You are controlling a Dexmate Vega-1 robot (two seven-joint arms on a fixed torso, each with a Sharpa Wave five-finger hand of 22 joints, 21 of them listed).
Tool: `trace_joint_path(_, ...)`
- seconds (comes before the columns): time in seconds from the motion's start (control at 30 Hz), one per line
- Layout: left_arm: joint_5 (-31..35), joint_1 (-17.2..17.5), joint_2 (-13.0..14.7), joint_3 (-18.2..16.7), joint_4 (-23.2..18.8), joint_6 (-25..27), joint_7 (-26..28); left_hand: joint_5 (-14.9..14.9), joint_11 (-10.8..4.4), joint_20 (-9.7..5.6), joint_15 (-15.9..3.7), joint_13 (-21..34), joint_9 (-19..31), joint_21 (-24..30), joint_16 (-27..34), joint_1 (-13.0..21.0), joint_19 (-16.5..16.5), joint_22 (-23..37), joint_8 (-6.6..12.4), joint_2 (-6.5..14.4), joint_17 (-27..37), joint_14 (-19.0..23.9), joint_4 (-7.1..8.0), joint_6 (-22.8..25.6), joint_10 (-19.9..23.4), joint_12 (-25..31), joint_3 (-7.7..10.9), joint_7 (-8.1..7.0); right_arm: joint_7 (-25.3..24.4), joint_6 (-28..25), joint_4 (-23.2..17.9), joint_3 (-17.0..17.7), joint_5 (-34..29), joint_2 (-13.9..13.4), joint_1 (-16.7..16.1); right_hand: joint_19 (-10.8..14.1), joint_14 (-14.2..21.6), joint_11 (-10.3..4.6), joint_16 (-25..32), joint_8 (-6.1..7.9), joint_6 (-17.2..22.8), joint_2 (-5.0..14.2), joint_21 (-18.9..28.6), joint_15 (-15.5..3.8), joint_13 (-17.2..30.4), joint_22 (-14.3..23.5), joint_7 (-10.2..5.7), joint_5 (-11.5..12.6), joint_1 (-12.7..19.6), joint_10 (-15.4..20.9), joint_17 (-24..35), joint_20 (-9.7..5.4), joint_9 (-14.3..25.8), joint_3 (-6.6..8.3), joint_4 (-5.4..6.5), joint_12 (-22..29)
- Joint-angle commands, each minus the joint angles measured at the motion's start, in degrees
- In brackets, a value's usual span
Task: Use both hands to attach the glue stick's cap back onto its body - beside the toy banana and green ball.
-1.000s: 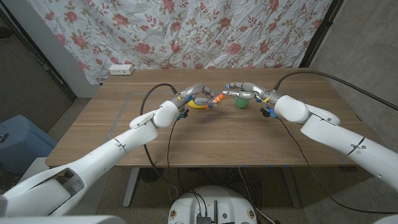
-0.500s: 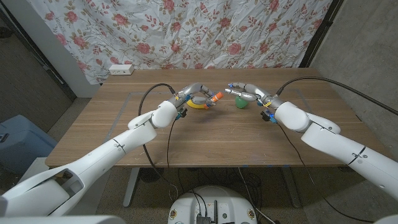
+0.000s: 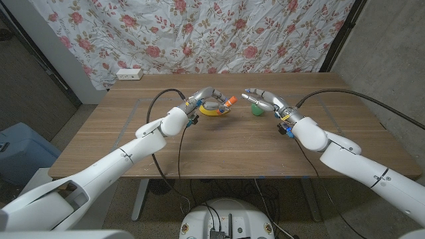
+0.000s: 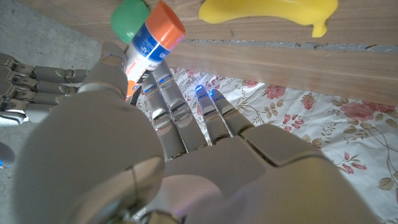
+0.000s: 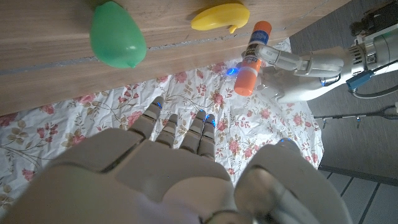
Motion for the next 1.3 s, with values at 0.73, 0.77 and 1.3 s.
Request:
trace_joint_path(0.73, -0.3, 0.6, 0.1, 0.0, -1.1, 1.0, 0.0, 0.2, -2.05, -4.35, -8.76, 0.2, 0.7, 0.0, 0.2, 3.2, 0.7, 0.2, 0.58, 3.8, 0.1, 0.1, 0.27, 4.7, 2.0, 0.3, 0.02, -0.01, -5.9, 5.1, 1.4, -0.9, -6.9, 4.0, -4.2, 0.8, -0.4, 0.1, 0.5, 0.75, 2.6, 1.52, 0.6, -0.02, 0.1, 0.0, -0.4, -1.0, -2.3, 1.1, 0.1, -0.59, 0.0, -0.15, 1.25, 0.9)
trace_joint_path(0.77, -0.2, 0.6, 0.1, 0.0, -1.1, 1.0, 0.1, 0.2, -2.05, -4.41, -8.76, 0.2, 0.7, 0.0, 0.2, 3.2, 0.7, 0.2, 0.57, 3.8, 0.1, 0.1, 0.27, 4.7, 2.0, 0.3, 0.02, -0.03, -5.8, 5.0, 1.3, -1.0, -7.1, 4.0, -4.2, 0.7, -0.4, 0.12, 0.5, 0.75, 2.6, 1.53, 0.6, -0.01, 0.1, 0.0, -0.38, -1.1, -2.3, 1.1, 0.1, -0.59, 0.0, -0.16, 1.24, 0.9)
trace_joint_path(1.3, -0.1, 0.6, 0.1, 0.1, -1.1, 0.9, 0.0, 0.2, -2.05, -4.31, -8.79, 0.2, 0.7, -0.1, 0.2, 3.2, 0.6, 0.2, 0.57, 3.9, 0.1, 0.1, 0.27, 4.6, 2.0, 0.4, 0.01, 0.0, -3.9, 4.9, 1.7, -1.5, -7.3, 4.6, -3.4, -1.4, -1.0, 0.02, 0.3, 0.45, 2.5, 2.3, 0.0, -0.43, 0.0, 0.0, -0.4, -1.4, -2.9, 1.0, -0.1, -1.05, 0.0, -0.04, 1.23, 0.8)
